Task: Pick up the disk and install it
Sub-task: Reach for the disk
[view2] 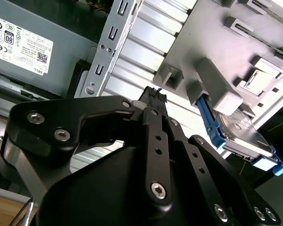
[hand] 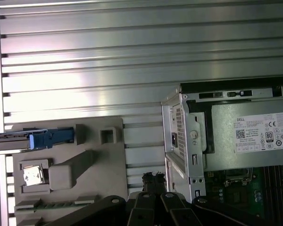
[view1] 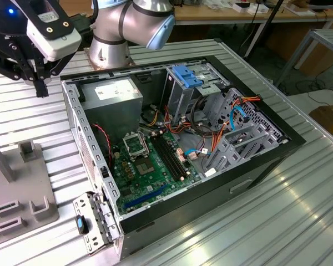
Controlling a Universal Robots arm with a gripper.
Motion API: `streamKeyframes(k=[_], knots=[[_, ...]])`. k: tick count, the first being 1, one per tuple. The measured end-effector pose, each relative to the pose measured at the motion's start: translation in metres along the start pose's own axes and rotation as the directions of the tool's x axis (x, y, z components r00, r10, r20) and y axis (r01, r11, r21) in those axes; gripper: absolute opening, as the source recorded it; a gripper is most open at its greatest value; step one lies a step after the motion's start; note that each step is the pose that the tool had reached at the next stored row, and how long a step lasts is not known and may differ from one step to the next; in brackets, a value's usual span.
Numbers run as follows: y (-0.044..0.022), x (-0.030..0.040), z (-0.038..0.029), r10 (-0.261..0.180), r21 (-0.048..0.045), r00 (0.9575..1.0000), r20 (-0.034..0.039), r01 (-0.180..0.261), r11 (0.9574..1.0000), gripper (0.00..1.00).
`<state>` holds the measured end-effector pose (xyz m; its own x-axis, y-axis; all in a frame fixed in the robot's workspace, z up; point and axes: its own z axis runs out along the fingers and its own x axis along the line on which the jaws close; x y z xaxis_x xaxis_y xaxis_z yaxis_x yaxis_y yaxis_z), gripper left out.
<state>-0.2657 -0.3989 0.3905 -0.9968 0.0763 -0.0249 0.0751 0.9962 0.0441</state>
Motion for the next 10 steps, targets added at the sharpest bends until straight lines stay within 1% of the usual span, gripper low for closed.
streamKeyframes(k=[1,10], knots=[[-0.0001,0.002,-0.0001,0.0,0.0001,1.0,0.0,0.0,1.0,0.11],[-0.0002,0.0027,-0.0001,0.0,0.0001,1.0,0.0,0.0,1.0,0.11]])
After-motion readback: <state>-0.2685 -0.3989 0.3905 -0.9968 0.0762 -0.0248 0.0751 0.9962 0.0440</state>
